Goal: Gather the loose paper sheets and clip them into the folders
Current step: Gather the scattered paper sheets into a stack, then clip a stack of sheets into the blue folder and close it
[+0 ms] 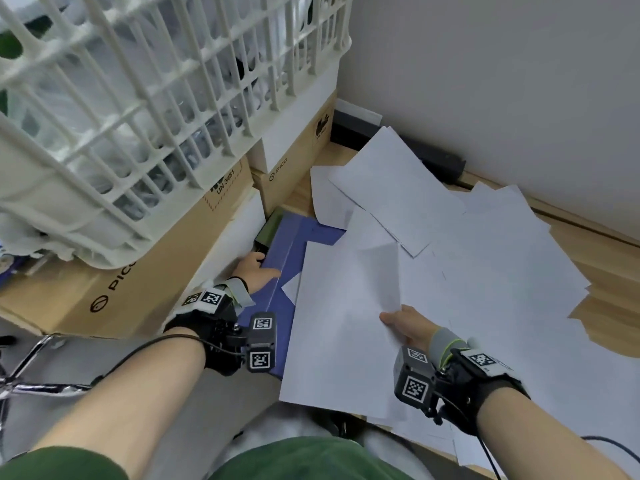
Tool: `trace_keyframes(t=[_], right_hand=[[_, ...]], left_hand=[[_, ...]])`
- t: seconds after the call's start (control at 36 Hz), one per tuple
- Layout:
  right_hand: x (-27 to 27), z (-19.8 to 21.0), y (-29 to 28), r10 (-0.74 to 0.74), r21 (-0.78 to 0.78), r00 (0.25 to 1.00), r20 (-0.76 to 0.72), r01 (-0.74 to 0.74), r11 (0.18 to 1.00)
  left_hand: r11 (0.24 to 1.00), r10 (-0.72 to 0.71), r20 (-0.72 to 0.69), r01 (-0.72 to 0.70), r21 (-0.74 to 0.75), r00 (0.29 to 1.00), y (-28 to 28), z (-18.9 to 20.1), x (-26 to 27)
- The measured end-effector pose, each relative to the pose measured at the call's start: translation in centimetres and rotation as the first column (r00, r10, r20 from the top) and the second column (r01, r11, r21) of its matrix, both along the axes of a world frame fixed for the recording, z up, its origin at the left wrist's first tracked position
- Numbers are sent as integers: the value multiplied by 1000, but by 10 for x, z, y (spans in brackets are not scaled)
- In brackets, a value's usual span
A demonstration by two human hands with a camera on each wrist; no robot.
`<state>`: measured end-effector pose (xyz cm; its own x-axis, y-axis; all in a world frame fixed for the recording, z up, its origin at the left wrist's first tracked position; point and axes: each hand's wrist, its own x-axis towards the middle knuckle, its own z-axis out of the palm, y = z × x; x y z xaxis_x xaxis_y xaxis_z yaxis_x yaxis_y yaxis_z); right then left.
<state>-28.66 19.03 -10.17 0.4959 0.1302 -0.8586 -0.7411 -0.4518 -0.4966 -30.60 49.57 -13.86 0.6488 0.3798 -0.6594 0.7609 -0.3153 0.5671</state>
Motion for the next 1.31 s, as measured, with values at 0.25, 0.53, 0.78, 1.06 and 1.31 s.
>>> trace_keyframes(t=[0.25, 0.53, 0.78, 1.06, 1.31], right_hand=[[-20, -11, -15, -60, -80, 998, -31, 58, 995], [-35, -11, -23, -75, -164, 995, -59, 64, 984], [-27, 1, -32, -75, -200, 997, -2, 73, 977], [-8, 15, -52, -235, -244, 956, 175, 273, 931], [9, 38, -77, -318, -243, 909, 271, 384, 891]], left_hand=[[961, -146, -101, 166, 221, 984, -15, -11, 15], [991, -91, -121, 102, 85, 989, -26, -7, 20], [881, 53, 75, -11, -474, 996, -37, 28, 23], [890, 76, 472, 154, -430, 878, -37, 134, 62], [846, 304, 659, 122, -518, 688, -53, 198, 89]])
